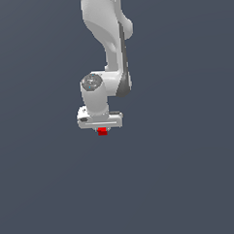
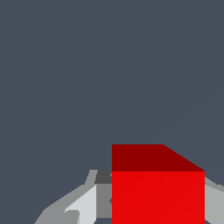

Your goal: Pick up the red cube and move it to a goal position.

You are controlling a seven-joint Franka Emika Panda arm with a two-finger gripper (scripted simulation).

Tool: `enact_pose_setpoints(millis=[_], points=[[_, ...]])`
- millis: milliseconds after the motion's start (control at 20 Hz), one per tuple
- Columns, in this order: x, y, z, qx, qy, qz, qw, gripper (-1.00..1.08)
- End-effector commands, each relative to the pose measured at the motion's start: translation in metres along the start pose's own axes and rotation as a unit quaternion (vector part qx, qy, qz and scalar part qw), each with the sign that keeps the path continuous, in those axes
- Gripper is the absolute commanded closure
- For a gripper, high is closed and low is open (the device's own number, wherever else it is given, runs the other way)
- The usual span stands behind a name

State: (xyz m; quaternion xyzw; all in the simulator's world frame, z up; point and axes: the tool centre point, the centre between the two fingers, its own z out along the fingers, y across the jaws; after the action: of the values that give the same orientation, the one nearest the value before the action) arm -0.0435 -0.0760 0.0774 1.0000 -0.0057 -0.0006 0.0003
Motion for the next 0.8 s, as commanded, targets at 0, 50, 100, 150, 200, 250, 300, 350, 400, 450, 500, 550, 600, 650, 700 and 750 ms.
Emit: enact_pose_setpoints(millis=[0,50,100,150,200,250,300,350,400,450,500,550,600,650,700,750], points=[[0.008,-0.007,-0.021,0.0,0.001,0.0,1.0,1.08],[0.012,-0.01,-0.03,0.0,0.001,0.0,1.0,1.08],[0.015,-0.013,-0.039,0.0,0.001,0.0,1.0,1.08],[0.019,-0.016,-0.049,0.0,0.001,0.0,1.0,1.08],[0.023,-0.019,-0.059,0.0,0.001,0.0,1.0,1.08],[0.027,-0.023,-0.069,0.0,0.001,0.0,1.0,1.08],[0.031,-0.026,-0.078,0.0,0.001,0.0,1.0,1.08],[0.035,-0.029,-0.088,0.0,0.001,0.0,1.0,1.08],[0.039,-0.032,-0.098,0.0,0.001,0.0,1.0,1.08],[0.043,-0.035,-0.108,0.0,0.001,0.0,1.0,1.08],[0.047,-0.039,-0.117,0.0,0.001,0.0,1.0,1.08],[0.051,-0.042,-0.127,0.0,0.001,0.0,1.0,1.08],[0.055,-0.045,-0.136,0.0,0.001,0.0,1.0,1.08],[0.059,-0.048,-0.146,0.0,0.001,0.0,1.0,1.08],[0.063,-0.051,-0.155,0.0,0.001,0.0,1.0,1.08],[0.067,-0.054,-0.164,0.0,0.001,0.0,1.0,1.08]])
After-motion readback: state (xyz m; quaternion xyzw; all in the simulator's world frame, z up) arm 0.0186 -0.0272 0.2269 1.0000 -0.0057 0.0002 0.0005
